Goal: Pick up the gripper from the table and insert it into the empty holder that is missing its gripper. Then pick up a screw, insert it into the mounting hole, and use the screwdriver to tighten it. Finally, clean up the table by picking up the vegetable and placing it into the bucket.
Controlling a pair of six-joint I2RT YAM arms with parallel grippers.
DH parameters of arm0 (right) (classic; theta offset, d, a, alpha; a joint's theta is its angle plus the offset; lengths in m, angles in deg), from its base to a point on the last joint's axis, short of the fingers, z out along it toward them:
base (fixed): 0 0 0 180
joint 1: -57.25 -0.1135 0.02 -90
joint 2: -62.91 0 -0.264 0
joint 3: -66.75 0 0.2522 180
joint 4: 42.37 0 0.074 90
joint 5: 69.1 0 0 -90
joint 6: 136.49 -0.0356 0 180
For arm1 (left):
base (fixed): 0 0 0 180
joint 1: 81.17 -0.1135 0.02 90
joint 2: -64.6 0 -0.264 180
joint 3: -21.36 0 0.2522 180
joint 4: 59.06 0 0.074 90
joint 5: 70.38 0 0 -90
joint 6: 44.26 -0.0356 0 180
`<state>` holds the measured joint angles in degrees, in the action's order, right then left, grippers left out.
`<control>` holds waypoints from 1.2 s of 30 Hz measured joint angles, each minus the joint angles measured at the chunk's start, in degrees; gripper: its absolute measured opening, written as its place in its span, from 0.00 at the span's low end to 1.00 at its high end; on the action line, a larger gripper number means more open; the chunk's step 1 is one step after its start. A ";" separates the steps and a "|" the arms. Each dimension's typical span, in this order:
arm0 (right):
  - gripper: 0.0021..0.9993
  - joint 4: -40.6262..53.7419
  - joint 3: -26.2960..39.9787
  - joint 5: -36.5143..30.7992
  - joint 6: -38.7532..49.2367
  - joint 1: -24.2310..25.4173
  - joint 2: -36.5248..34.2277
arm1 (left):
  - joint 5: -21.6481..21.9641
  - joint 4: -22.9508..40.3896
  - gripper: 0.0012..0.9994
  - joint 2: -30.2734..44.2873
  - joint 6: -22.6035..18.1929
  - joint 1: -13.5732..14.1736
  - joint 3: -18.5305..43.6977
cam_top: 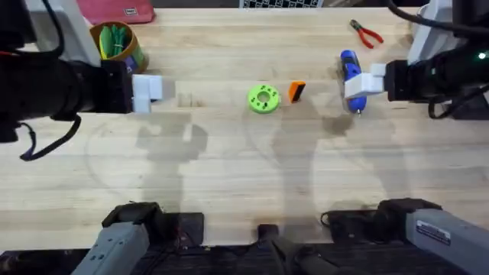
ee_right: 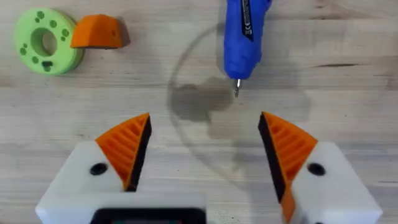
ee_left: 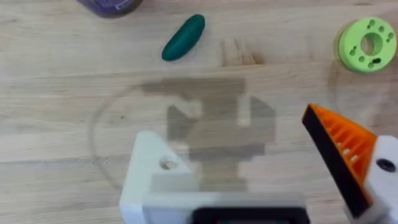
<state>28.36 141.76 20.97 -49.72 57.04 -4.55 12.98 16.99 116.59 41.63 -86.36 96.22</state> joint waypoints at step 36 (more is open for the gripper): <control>0.99 0.55 0.00 -0.01 0.00 0.00 0.00 | 2.38 13.83 0.99 -2.93 0.13 0.04 -0.11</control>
<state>28.91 141.76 20.96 -49.72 57.04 -4.55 15.36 30.82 113.66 41.76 -86.32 96.11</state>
